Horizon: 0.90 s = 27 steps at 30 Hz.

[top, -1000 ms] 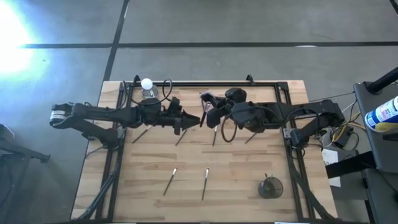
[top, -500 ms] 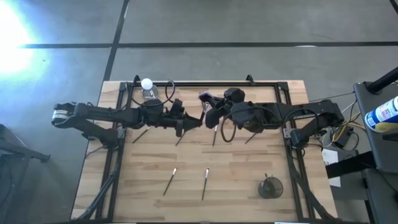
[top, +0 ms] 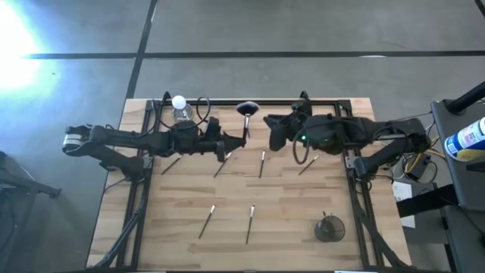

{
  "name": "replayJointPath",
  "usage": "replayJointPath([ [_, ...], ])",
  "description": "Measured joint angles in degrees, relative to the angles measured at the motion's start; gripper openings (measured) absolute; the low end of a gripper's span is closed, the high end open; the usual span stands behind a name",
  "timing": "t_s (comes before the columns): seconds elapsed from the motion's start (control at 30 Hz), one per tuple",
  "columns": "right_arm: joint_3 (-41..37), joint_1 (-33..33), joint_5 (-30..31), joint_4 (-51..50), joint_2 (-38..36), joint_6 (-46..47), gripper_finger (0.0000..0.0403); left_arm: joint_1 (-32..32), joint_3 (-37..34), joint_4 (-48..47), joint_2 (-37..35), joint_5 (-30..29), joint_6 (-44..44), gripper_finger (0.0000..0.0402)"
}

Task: Put items in baskets/containers
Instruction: Put the highlighter brush into the brush holder

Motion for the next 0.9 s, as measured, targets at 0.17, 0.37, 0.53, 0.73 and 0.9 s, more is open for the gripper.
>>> replayJointPath([
  [0.17, 0.0, -0.2, -3.9, -0.1, 1.0, 6.7, 0.0159, 0.0, 0.0, -0.2, 0.0, -2.7, 0.0, 0.0024],
  [0.37, 0.0, -3.4, -9.0, -0.2, 5.2, 13.2, 0.0217, 0.0, 0.0, -0.3, 0.0, -4.5, 0.0, 0.0024],
  [0.53, 1.0, -5.9, -10.0, 0.1, 7.8, 13.5, 0.0246, 0.0, 0.0, -0.9, 0.0, -4.6, 0.0, 0.0024],
  [0.73, 6.6, -9.2, -12.3, -1.3, 11.0, 11.1, 0.0247, -0.1, 0.0, -2.4, 0.0, -5.9, 0.7, 0.0024],
  [0.9, 11.9, -11.5, -15.5, -6.5, 16.0, 10.9, 0.0237, -0.1, 0.0, -2.7, 0.0, -6.6, 1.9, 0.0024],
])
